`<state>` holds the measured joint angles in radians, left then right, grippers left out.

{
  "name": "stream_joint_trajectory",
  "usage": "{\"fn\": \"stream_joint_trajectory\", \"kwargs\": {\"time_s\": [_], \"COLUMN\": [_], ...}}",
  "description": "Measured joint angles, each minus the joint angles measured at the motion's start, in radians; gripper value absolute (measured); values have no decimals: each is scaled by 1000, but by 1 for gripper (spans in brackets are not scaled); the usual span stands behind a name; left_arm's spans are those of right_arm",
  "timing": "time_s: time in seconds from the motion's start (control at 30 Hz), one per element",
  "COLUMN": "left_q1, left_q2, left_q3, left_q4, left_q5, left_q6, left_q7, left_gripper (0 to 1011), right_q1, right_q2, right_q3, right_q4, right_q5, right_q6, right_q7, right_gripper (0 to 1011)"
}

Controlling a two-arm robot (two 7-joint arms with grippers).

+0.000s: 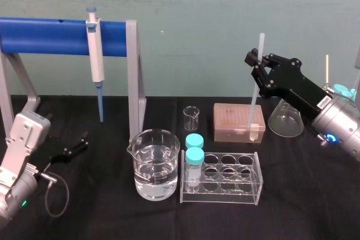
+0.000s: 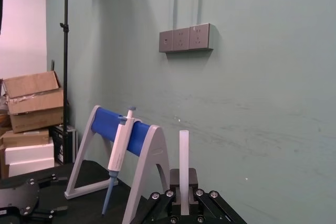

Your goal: Pick up the stirring rod with one hand, then place it down.

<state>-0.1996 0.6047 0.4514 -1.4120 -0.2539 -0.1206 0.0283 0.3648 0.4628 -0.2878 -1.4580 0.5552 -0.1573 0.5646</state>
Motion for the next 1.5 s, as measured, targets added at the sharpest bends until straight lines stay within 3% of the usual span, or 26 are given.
{"fn": "stream_joint_trajectory", "kwargs": {"time_s": [0.6, 0.83, 1.1, 1.5], "left_q1": [0, 0, 0, 0], "left_q2": [0, 0, 0, 0], "left_q3": [0, 0, 0, 0], "left_q4": [0, 0, 0, 0], "left_q5": [0, 0, 0, 0], "left_q6": [0, 0, 0, 0], "left_q7": [0, 0, 0, 0], "left_gripper": [1000, 1000, 1000, 1000], "right_q1": [-6, -14, -47, -92], "right_q2": [9, 21, 81, 142], "right_q3": [-2, 3, 10, -20], "right_q4": [-8, -16, -26, -19], "right_q5": [9, 63, 196, 201], "right_q6": [-1, 1, -5, -43], "right_q7": [11, 65, 225, 274], "right_gripper": [71, 71, 71, 71]}}
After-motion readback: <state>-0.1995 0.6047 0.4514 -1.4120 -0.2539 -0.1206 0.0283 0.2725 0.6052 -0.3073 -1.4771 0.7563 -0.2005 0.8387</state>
